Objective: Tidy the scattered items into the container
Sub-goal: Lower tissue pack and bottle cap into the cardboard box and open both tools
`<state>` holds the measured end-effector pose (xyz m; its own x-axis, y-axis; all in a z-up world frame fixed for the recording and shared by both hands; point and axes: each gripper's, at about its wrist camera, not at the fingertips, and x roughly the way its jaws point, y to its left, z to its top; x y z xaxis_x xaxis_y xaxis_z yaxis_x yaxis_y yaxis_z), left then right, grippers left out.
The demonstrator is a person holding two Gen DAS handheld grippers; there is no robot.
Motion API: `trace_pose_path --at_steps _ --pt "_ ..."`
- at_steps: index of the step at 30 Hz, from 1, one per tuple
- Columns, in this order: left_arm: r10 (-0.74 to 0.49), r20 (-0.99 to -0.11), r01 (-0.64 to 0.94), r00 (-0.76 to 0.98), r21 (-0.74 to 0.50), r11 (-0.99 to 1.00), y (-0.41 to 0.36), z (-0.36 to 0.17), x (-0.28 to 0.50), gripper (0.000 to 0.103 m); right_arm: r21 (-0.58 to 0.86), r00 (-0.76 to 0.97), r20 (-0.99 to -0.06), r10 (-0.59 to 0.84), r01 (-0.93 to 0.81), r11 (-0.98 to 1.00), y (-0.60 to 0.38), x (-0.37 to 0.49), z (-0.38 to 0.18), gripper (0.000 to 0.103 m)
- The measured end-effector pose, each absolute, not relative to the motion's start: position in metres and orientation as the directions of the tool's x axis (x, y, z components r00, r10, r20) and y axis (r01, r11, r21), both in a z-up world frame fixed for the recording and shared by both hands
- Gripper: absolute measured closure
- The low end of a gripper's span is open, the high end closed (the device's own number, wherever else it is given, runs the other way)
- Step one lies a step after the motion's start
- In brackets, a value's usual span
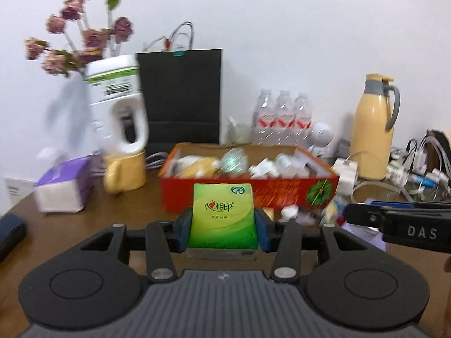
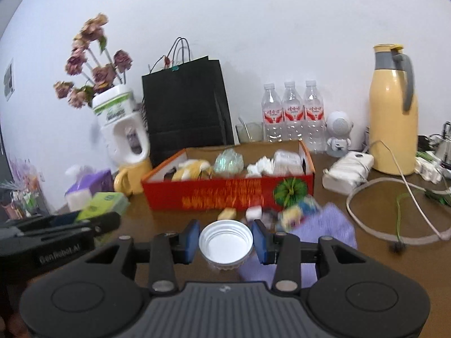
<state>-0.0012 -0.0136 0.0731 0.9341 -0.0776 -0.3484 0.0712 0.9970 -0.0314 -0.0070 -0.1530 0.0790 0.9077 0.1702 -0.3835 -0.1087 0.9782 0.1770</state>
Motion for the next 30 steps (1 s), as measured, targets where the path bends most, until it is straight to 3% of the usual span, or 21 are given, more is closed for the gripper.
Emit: trace_pose_path --at_steps 6,15,21,26,30 --pt "-0.123 -0.410 0.112 0.904 -0.050 0.992 -0.038 0.092 0.101 0.057 0.146 0.911 -0.382 0.156 -0.107 0.984 -0.177 0.082 0.109 0.064" --pt "-0.185 -0.659 0.095 0.729 -0.169 0.981 -0.073 0.077 0.255 0.057 0.148 0.778 -0.617 0.117 -0.032 0.989 -0.214 0.236 0.108 0.064" --pt "-0.228 -0.791 0.062 0.568 -0.235 0.970 -0.080 0.041 0.306 0.057 0.013 0.690 -0.723 0.042 -0.046 0.999 -0.217 0.274 0.083 0.064" --pt "-0.258 -0.801 0.042 0.539 -0.281 0.959 -0.070 0.027 0.311 0.048 -0.031 0.683 -0.730 0.034 -0.083 0.996 -0.213 0.277 0.069 0.063" --pt "-0.316 -0.781 0.049 0.539 -0.346 0.937 -0.050 0.039 0.311 0.043 0.034 0.658 -0.748 0.088 -0.094 0.995 -0.214 0.284 0.067 0.063"
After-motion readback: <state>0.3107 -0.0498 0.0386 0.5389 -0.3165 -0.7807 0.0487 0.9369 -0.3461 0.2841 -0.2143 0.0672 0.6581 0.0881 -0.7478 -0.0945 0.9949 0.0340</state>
